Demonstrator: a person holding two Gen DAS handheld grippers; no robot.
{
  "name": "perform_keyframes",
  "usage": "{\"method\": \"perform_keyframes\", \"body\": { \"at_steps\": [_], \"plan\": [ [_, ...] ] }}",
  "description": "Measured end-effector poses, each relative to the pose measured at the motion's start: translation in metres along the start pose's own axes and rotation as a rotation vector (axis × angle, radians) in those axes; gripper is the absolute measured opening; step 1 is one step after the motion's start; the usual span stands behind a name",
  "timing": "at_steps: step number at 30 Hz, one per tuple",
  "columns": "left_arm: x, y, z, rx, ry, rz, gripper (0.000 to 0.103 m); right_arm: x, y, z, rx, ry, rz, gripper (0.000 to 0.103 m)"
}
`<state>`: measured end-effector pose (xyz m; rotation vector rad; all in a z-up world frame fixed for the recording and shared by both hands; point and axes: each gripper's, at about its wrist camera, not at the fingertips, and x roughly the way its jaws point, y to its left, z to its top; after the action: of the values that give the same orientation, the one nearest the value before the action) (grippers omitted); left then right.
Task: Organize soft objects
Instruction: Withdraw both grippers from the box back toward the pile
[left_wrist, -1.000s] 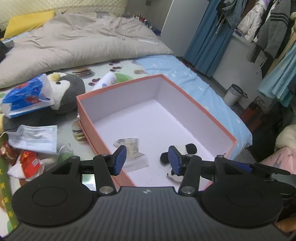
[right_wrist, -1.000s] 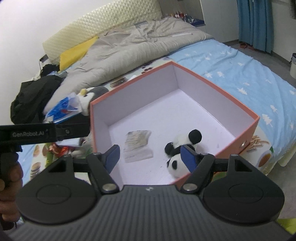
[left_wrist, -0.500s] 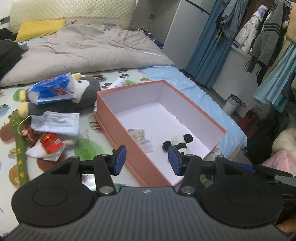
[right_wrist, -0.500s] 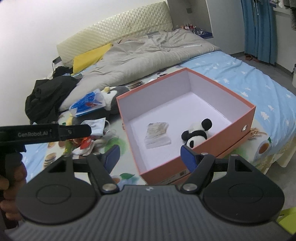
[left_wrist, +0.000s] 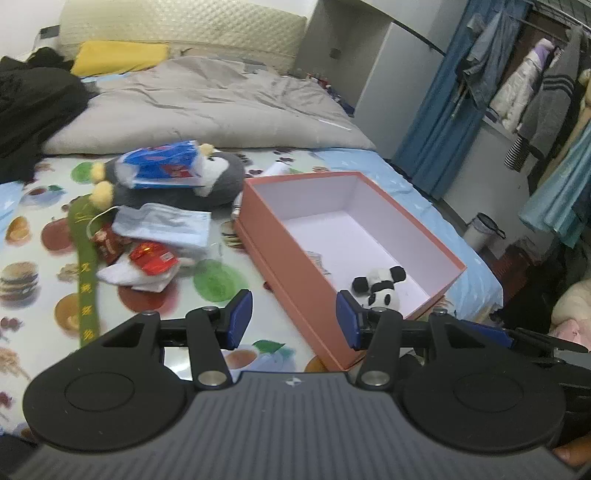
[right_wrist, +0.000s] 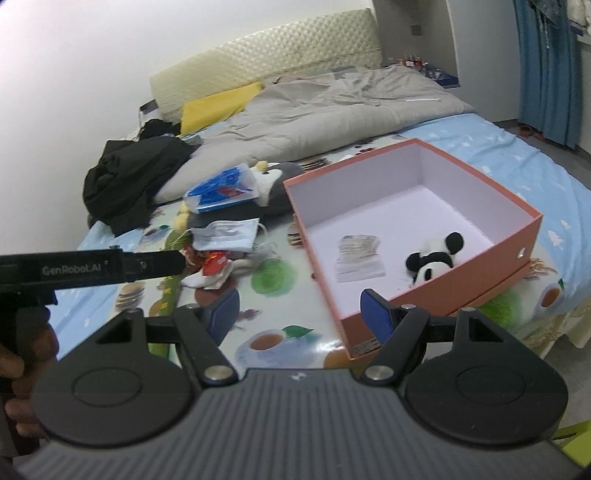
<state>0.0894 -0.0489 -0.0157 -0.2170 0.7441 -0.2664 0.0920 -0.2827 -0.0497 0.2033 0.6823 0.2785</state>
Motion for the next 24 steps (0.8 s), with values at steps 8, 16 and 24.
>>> {"method": "perform_keyframes", "body": {
  "at_steps": [8, 16, 24],
  "plan": [
    [-0.026, 0.023, -0.019, -0.044, -0.015, 0.049, 0.056, 0.001, 0.025, -0.012, -0.049, 0.018, 0.057, 0.074],
    [-0.040, 0.049, -0.035, -0.105, -0.019, 0.095, 0.056, 0.006, 0.047, -0.020, -0.081, 0.042, 0.104, 0.075],
    [-0.028, 0.084, -0.028, -0.183, -0.014, 0.146, 0.056, 0.033, 0.056, -0.013, -0.084, 0.080, 0.123, 0.074]
  ]
}}
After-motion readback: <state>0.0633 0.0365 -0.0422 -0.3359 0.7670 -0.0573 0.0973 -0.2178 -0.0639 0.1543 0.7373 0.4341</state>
